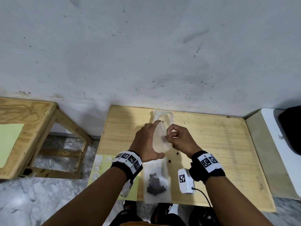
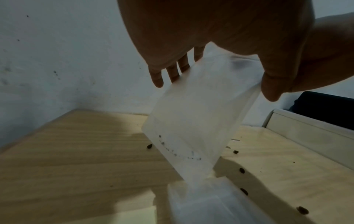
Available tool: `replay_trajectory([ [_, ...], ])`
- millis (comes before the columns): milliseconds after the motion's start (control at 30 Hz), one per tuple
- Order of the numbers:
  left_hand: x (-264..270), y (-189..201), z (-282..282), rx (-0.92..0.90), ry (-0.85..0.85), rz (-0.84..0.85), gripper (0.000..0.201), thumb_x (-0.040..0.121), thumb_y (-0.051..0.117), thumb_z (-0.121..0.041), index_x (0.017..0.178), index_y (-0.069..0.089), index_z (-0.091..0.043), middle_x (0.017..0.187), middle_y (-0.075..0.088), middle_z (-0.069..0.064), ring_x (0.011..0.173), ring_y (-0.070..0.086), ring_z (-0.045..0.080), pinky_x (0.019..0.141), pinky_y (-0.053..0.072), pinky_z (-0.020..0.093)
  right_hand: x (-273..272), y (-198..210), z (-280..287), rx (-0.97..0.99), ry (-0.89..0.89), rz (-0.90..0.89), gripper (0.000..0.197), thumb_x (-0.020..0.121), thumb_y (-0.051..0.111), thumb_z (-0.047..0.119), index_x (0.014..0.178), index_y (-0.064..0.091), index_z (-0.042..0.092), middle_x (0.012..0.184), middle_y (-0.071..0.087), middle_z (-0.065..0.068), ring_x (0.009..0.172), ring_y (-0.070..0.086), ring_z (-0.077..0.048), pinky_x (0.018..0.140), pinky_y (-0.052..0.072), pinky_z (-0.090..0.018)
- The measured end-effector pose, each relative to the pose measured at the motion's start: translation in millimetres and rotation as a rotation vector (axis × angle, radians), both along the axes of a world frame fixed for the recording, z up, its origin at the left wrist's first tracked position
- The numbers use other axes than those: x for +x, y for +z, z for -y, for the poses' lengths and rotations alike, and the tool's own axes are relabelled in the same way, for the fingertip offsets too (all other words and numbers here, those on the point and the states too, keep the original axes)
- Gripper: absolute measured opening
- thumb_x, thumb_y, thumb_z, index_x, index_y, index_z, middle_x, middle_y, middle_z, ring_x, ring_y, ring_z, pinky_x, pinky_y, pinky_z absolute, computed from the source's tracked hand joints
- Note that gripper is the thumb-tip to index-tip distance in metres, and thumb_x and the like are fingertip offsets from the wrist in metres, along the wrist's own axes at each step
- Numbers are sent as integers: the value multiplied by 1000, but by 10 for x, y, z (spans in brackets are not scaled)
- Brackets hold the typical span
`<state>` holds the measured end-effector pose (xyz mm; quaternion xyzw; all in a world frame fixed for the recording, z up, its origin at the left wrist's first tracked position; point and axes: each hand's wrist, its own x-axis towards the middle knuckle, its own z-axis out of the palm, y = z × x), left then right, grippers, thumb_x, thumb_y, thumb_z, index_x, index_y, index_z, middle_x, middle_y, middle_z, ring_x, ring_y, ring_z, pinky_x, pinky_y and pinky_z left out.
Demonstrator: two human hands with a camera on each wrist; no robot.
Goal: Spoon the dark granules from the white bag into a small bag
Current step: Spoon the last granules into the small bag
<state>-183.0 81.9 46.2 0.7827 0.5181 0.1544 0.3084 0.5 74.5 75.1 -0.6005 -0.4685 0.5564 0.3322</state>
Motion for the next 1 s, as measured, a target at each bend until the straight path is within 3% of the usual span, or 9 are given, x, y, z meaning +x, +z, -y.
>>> replay_trajectory([
  [100, 9, -14, 24, 2, -10, 12, 126, 49, 85, -47, 152, 13, -32, 137, 35, -3, 122, 40, 19, 104, 33, 29, -13, -18, -5, 10, 30, 31, 21, 85, 71, -3, 80, 53, 7, 66, 48, -13, 41, 35, -6, 40, 30, -18],
  [167, 2, -39, 39, 4, 4, 30, 127, 48, 85, -50, 151, 14, -32, 137, 35, -4, 122, 40, 19, 104, 36, 31, -26, -30, -5, 29, 34, 44, 23, 84, 71, -3, 78, 53, 10, 66, 49, -13, 41, 36, -5, 41, 32, -17],
  [333, -40, -71, 51, -5, -16, 5, 124, 50, 79, -52, 151, 8, -36, 131, 34, -6, 121, 37, 16, 98, 47, 38, -61, -110, -5, 214, 64, 214, 29, 78, 65, -9, 71, 60, 19, 65, 52, -3, 59, 48, -7, 62, 43, -18],
  [500, -67, -87, 47, 7, 20, 35, 121, 52, 83, -54, 150, 13, -37, 135, 36, -6, 124, 39, 16, 100, 45, 35, -83, -139, -4, 208, 36, 299, 24, 87, 61, -5, 94, 75, 13, 65, 56, -1, 45, 51, 0, 43, 37, -8],
  [667, -77, -168, 52, -49, 80, 190, 104, 59, 85, -43, 146, 30, -34, 136, 42, -10, 125, 41, 11, 104, 42, 37, -66, -187, -36, 119, -5, 267, 12, 85, 74, 11, 90, 76, 21, 62, 63, -3, 51, 55, -3, 58, 45, -16],
  [800, -99, -223, 20, -94, 97, 205, 90, 62, 85, -35, 141, 41, -33, 129, 48, -10, 122, 47, 10, 101, 44, 36, -41, -199, -20, -1, -32, 207, 11, 87, 71, 8, 94, 76, 15, 59, 61, 2, 38, 49, 0, 44, 38, -12],
  [900, -110, -272, -20, -146, 106, 198, 89, 62, 87, -31, 140, 45, -31, 124, 51, -8, 115, 50, 10, 98, 46, 35, -39, -241, -9, -47, -28, 175, 11, 88, 69, 6, 93, 75, 13, 60, 63, 0, 37, 48, -1, 44, 38, -15],
  [1000, -106, -325, -94, -235, 184, 203, 92, 61, 91, -27, 141, 45, -25, 122, 54, -5, 106, 52, 11, 92, 43, 26, 18, -300, -48, -79, -102, 116, 9, 90, 66, 9, 88, 73, 15, 69, 71, -5, 38, 47, -4, 43, 37, -21],
])
